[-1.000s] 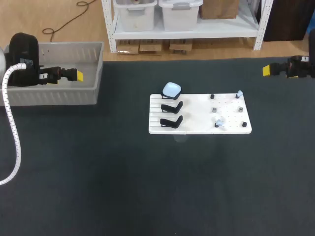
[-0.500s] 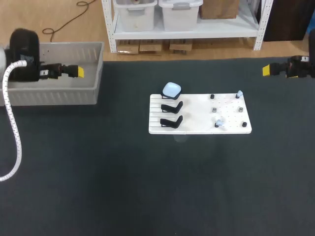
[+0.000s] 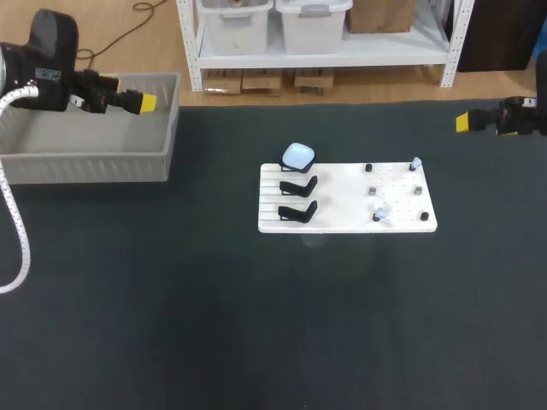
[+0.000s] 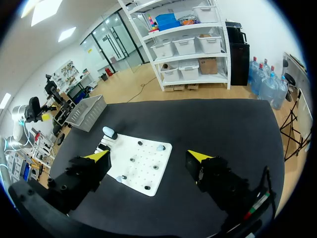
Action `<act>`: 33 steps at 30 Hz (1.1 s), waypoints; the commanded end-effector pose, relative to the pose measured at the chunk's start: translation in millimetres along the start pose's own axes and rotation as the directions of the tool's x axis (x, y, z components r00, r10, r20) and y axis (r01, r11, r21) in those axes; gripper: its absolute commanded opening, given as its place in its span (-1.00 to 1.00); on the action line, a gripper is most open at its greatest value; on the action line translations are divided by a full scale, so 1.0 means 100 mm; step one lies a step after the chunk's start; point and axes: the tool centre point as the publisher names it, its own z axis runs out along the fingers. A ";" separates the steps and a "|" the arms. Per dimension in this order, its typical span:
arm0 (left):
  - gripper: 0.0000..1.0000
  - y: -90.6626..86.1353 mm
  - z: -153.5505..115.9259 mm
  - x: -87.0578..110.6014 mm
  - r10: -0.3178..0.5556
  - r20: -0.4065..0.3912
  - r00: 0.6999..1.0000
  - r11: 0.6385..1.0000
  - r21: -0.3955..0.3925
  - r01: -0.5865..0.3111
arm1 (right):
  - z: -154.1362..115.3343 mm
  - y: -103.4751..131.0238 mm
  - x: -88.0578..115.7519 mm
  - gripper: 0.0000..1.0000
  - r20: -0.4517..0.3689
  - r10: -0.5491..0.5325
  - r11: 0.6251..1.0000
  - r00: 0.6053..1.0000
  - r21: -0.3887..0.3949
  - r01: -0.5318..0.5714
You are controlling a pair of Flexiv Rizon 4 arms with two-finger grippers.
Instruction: Pick up each earbud case from the left stands, insert the matching earbuds, close the lid, and place the case in the box.
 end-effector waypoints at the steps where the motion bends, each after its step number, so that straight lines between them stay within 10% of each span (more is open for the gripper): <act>1: 1.00 0.06 0.08 -0.04 0.141 0.072 0.987 0.955 0.252 -0.155 | 0.00 0.00 0.00 1.00 -0.001 0.000 1.000 1.000 0.001 0.000; 13: 1.00 0.08 0.54 -0.17 0.371 0.093 0.924 0.840 0.391 -0.376 | 0.00 0.00 0.00 1.00 -0.001 0.000 1.000 1.000 0.001 0.000; 33: 1.00 -0.14 1.35 0.04 0.465 0.089 0.881 0.716 0.546 -0.434 | 0.00 0.00 0.00 1.00 -0.001 0.000 1.000 1.000 0.001 0.000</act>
